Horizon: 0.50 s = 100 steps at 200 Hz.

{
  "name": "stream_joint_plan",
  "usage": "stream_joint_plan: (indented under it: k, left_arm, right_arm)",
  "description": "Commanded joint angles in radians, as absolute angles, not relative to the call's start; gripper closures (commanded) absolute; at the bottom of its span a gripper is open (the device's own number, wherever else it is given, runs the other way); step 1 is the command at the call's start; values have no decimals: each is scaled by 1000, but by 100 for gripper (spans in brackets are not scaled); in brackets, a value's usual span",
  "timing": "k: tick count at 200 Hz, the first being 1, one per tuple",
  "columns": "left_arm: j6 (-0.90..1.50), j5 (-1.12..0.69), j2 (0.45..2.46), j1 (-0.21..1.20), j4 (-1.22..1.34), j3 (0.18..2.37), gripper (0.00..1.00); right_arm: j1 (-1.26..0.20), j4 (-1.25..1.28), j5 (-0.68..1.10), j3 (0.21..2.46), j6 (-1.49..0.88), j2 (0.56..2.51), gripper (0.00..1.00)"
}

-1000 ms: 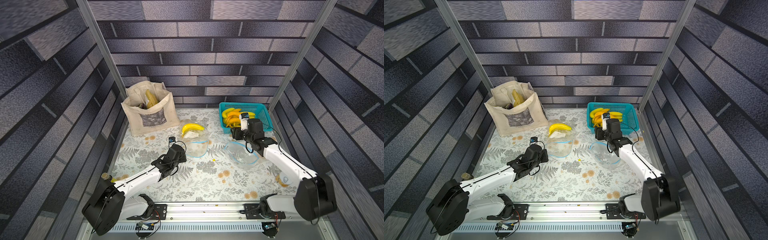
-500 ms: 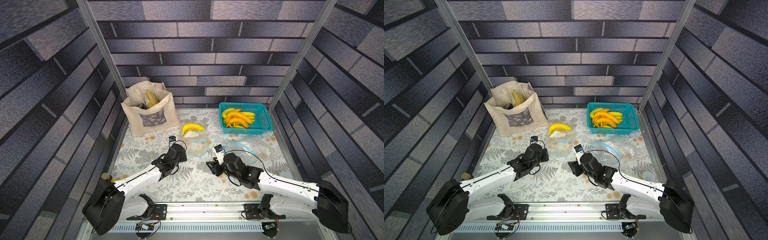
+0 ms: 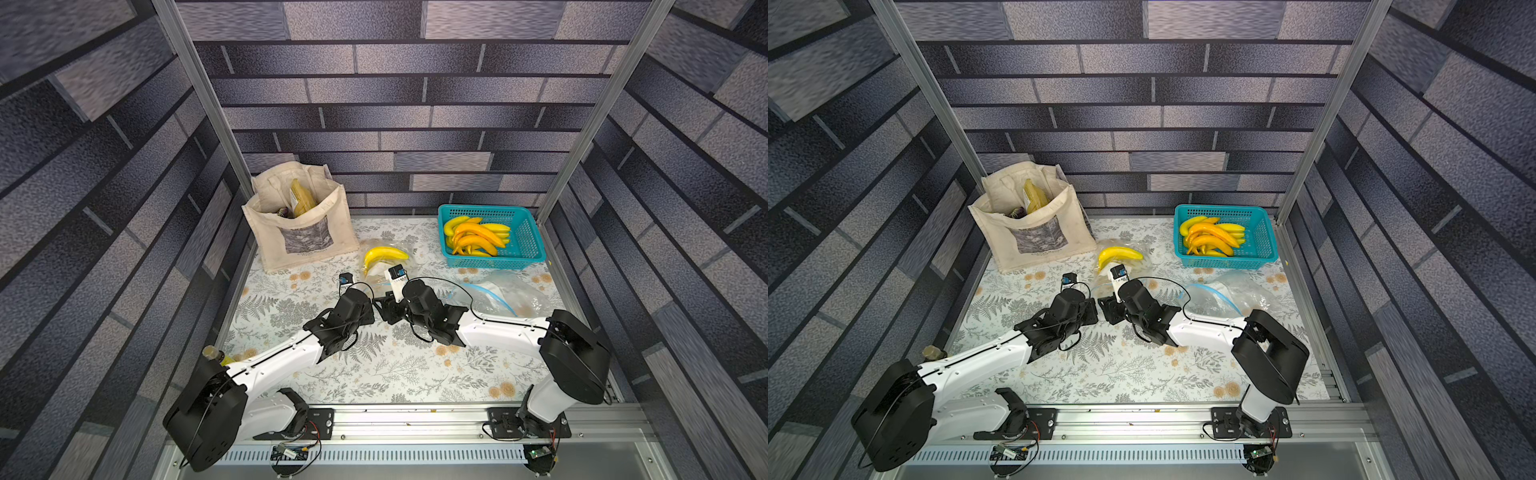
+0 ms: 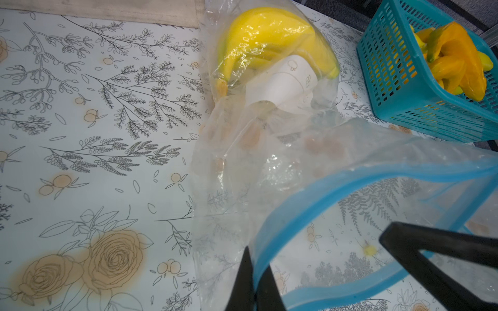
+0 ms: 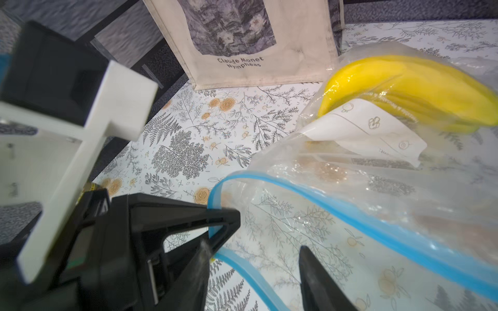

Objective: Open the zip-top bag and take out the banana
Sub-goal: Pick up the banana from the zipper food storage bag.

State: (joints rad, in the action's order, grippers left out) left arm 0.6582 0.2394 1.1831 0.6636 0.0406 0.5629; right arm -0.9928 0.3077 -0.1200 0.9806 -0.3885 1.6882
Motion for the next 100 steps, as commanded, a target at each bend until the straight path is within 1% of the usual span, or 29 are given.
stream_joint_plan:
  k: [1,50,100]
  left_arm:
    - [668,262,1141,672,39,570,99]
    - [677,255,1130,679,40,576,99]
    - [713,268,1121,684,60,554,99]
  right_arm:
    - [-997,280,-155,1018,-394,1762,46]
    - [-996,337,-190,1054,-425,1858,46]
    - [-966,354,-164,1213,-447,2012,39]
